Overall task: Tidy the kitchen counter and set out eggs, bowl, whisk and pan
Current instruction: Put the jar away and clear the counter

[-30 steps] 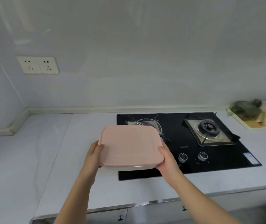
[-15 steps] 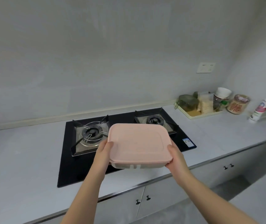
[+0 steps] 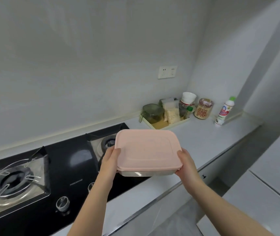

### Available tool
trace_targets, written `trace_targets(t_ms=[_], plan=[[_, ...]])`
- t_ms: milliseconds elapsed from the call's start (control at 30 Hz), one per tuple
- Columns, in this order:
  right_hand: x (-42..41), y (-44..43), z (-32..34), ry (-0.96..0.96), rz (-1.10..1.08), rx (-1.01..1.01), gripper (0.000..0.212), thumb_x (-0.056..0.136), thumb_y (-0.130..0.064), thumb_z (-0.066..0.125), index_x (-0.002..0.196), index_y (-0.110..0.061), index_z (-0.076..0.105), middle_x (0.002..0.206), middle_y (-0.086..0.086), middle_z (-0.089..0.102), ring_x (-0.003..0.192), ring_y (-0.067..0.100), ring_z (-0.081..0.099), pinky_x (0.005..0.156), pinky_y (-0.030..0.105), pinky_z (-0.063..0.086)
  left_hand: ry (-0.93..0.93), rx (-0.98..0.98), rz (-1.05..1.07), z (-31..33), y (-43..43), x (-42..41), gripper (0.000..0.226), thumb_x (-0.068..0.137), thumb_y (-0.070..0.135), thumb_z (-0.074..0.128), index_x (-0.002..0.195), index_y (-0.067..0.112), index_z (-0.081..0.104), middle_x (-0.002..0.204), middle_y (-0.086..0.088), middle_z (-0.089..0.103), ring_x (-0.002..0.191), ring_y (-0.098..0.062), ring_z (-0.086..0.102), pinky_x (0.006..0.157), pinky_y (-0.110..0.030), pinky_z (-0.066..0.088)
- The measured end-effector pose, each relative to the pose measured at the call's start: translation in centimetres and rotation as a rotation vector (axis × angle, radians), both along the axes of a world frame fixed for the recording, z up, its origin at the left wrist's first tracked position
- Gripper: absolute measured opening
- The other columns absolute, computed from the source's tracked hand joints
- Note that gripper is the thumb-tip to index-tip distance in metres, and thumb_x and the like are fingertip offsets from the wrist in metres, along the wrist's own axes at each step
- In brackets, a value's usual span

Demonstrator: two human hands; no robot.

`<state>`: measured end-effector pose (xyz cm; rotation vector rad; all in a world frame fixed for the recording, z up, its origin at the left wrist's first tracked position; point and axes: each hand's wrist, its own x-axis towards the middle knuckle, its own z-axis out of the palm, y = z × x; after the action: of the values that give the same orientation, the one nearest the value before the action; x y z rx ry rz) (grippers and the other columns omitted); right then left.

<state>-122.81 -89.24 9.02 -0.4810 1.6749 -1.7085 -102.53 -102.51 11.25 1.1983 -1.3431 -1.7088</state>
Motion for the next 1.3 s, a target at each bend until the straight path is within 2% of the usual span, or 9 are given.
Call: trace_targets(t_ms=[200,300,367,467,700,800,1000,1233,1300], plan=[[-12.9,-1.7,0.0,-0.04,-0.048,-0.032,0.058,0.074,-0.048,0.053,0.127,-0.025,0.055,0.125,0.009,0.06,0.117,0.033,0.056,0.078,0.042,0.055,0.014,-0.006,-0.099,1.1,-2.6,-12.4,0.022,0.098,0.029,0.042,0.12,0.026,0.045,0.105,0.003,0.056,0.094,-0.019,0.057,0.072,-0.031,0.051],[-16.5,-1.5,-0.5,-0.093,-0.107,-0.032,0.062,0.07,-0.046,0.054,0.127,-0.023,0.053,0.128,0.01,0.059,0.119,0.031,0.054,0.08,0.04,0.052,-0.019,0.007,-0.161,0.4,-3.0,-16.8,0.029,0.098,0.029,0.042,0.126,0.024,0.046,0.108,-0.001,0.057,0.096,-0.022,0.058,0.076,-0.039,0.054],[-18.8,-1.6,-1.3,-0.129,-0.159,-0.031,0.055,0.076,-0.041,0.051,0.127,-0.02,0.053,0.126,0.009,0.059,0.118,0.03,0.054,0.083,0.04,0.051,-0.054,0.024,-0.208,-0.4,-3.3,-19.3,0.036,0.097,0.03,0.042,0.132,0.022,0.045,0.114,-0.004,0.058,0.1,-0.025,0.058,0.076,-0.041,0.056],[-23.1,-2.2,-2.3,-0.178,-0.208,0.013,0.036,0.092,-0.029,0.045,0.124,-0.015,0.055,0.12,0.008,0.061,0.111,0.027,0.056,0.084,0.038,0.048,-0.095,0.084,-0.242,-1.9,-3.6,-23.6,0.038,0.097,0.029,0.042,0.134,0.02,0.045,0.122,-0.008,0.057,0.102,-0.024,0.058,0.063,-0.03,0.051],[-33.1,-5.9,-5.1,-0.209,-0.181,0.12,0.03,0.093,-0.023,0.05,0.118,-0.008,0.056,0.111,0.012,0.06,0.094,0.022,0.055,0.074,0.032,0.043,-0.185,0.188,-0.236,-5.3,-4.8,-32.1,0.04,0.099,0.029,0.039,0.137,0.019,0.043,0.126,-0.008,0.054,0.11,-0.027,0.053,0.081,-0.036,0.049],[-36.6,-7.4,-6.6,-0.259,-0.111,0.182,0.027,0.097,-0.015,0.048,0.122,-0.01,0.055,0.097,0.004,0.061,0.083,0.017,0.054,0.064,0.028,0.04,-0.257,0.203,-0.197,-7.1,-5.6,-35.2,0.041,0.097,0.022,0.036,0.137,0.016,0.045,0.124,-0.009,0.056,0.108,-0.028,0.054,0.073,-0.033,0.048],[-42.6,-10.2,-8.8,-0.151,0.024,0.312,0.033,0.097,-0.003,0.039,0.121,-0.01,0.06,0.098,0.007,0.064,0.083,0.024,0.056,0.07,0.03,0.039,-0.322,0.281,-0.076,-10.2,-6.2,-40.2,0.03,0.096,0.014,0.039,0.12,0.013,0.056,0.1,-0.008,0.064,0.087,-0.025,0.059,0.068,-0.032,0.052],[-46.1,-12.2,-11.3,-0.045,0.06,0.401,0.034,0.093,0.005,0.04,0.111,-0.007,0.066,0.099,0.007,0.063,0.087,0.026,0.055,0.076,0.037,0.046,-0.391,0.271,-0.038,-11.6,-7.2,-43.3,0.035,0.095,0.014,0.041,0.125,0.012,0.058,0.103,-0.01,0.066,0.097,-0.031,0.063,0.078,-0.041,0.057],[-46.5,-12.8,-11.6,-0.023,0.064,0.405,0.034,0.093,0.005,0.04,0.109,-0.009,0.067,0.092,0.007,0.064,0.083,0.025,0.054,0.07,0.038,0.044,-0.406,0.27,-0.028,-11.9,-7.6,-43.8,0.037,0.093,0.014,0.041,0.124,0.012,0.059,0.105,-0.01,0.066,0.097,-0.03,0.063,0.078,-0.043,0.059]])
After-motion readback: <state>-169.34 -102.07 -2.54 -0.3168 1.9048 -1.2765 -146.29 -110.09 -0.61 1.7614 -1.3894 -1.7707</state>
